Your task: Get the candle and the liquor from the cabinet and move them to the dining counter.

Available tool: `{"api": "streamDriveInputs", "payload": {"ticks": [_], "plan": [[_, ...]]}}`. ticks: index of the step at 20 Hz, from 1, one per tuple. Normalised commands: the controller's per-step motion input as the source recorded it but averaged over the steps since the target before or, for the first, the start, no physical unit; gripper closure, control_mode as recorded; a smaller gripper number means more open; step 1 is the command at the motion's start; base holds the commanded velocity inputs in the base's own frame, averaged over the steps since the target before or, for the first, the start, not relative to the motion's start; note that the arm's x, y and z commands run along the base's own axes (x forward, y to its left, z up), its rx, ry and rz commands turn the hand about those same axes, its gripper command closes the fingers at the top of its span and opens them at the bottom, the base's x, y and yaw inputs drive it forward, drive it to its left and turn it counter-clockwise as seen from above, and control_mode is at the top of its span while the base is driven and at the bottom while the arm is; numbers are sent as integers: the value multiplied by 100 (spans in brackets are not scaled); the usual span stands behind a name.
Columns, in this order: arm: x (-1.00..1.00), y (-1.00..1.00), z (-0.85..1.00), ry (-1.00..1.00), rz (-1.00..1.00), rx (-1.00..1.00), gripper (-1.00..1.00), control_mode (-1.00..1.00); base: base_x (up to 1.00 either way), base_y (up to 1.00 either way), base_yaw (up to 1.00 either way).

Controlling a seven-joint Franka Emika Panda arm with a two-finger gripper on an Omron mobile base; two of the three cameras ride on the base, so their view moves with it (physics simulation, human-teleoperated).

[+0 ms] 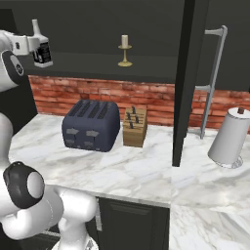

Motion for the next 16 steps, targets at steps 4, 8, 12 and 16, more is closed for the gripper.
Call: {"api": "streamDriveInputs", "payload": {"ticks": [4,8,12,16], "plan": [[1,-6,0,-15,4,0,-100,-100,0,0,0],[4,-1,0,-11,0,0,-100,-100,0,0,0],[1,0,0,-1,0,0,-100,-100,0,0,0],[7,0,0,3,0,-1,-100,-100,0,0,0]]}}
